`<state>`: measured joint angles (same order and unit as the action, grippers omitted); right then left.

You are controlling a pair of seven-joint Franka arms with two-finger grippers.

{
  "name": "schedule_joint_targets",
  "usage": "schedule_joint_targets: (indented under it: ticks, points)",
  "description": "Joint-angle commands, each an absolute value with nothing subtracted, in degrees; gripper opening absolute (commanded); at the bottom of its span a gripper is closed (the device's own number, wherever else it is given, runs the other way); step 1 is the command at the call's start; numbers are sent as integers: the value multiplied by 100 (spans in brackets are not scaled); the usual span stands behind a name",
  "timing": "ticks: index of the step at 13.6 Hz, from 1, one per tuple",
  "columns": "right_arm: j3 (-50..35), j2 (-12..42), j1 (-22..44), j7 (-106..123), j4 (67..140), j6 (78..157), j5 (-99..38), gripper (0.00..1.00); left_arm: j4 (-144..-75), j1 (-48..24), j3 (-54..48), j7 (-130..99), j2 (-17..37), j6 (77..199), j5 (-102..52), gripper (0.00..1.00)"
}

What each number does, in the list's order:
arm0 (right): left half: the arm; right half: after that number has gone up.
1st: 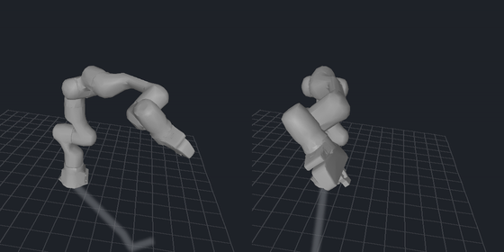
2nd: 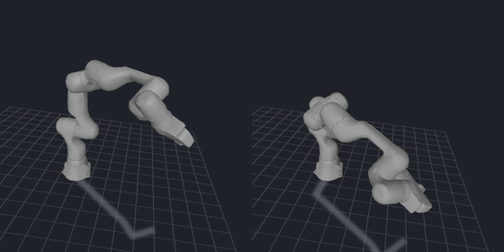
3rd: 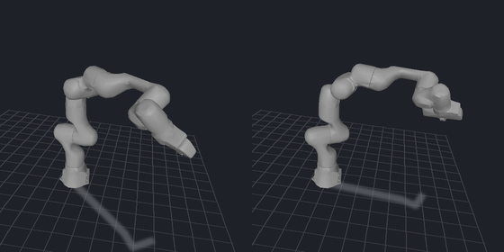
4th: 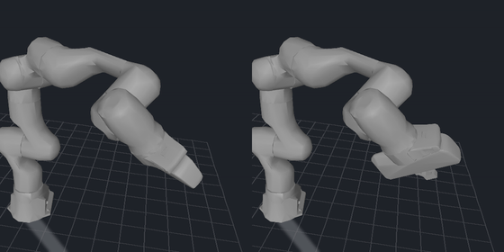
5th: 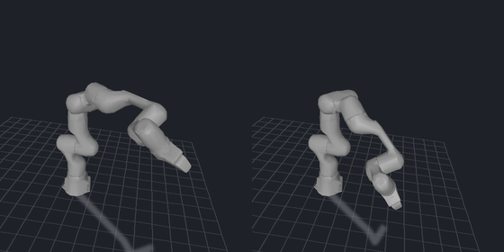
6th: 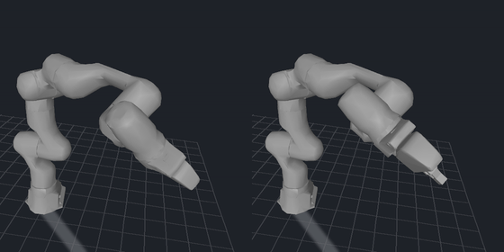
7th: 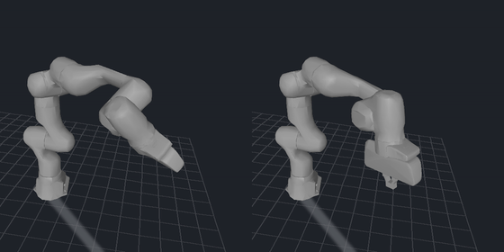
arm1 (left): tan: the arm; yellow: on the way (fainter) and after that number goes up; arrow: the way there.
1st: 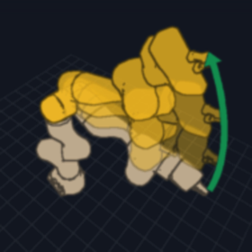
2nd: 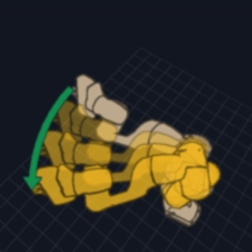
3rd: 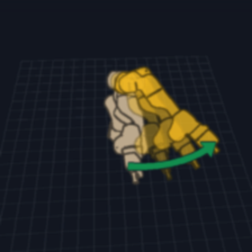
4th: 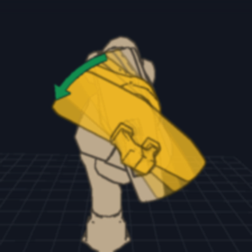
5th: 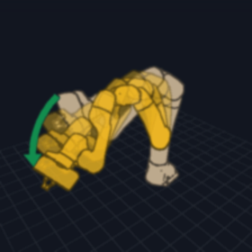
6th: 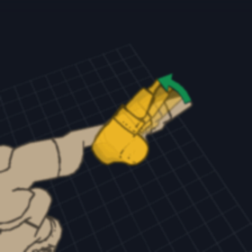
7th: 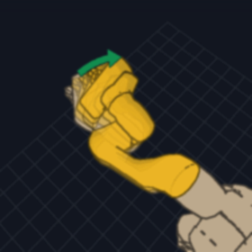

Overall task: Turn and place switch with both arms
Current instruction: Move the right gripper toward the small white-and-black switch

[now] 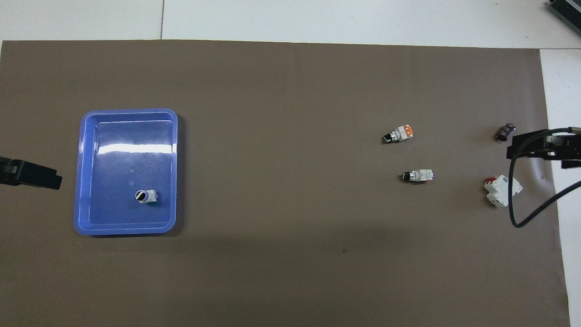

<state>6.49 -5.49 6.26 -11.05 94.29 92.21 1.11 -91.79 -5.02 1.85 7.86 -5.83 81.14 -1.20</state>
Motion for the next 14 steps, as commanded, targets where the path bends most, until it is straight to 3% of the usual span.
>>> schedule_joint_targets:
  ticks: [1,4,6,9,12,14]
  points:
    - [659,-633,598,-1378,9703,9598,289,100,-9308,-475,176,800,-712,8104,-123,100]
    - [642,-352,589,-3507,9921,9860,194,100,-9308,-475,176,800,-712,8104,-123,100]
    - [642,-361,580,-4863,10702,10657,-287,100,-9308,-475,176,800,-712,8104,-123,100]
    - [633,235,659,-6490,11162,11617,-693,100,-9308,-475,176,800,-712,8104,-123,100]
    - [633,851,712,-7818,11171,11716,-975,100,-9308,-475,176,800,-712,8104,-123,100]
    - [633,923,695,-7945,11485,11777,-1011,100,-9308,-475,176,800,-712,8104,-123,100]
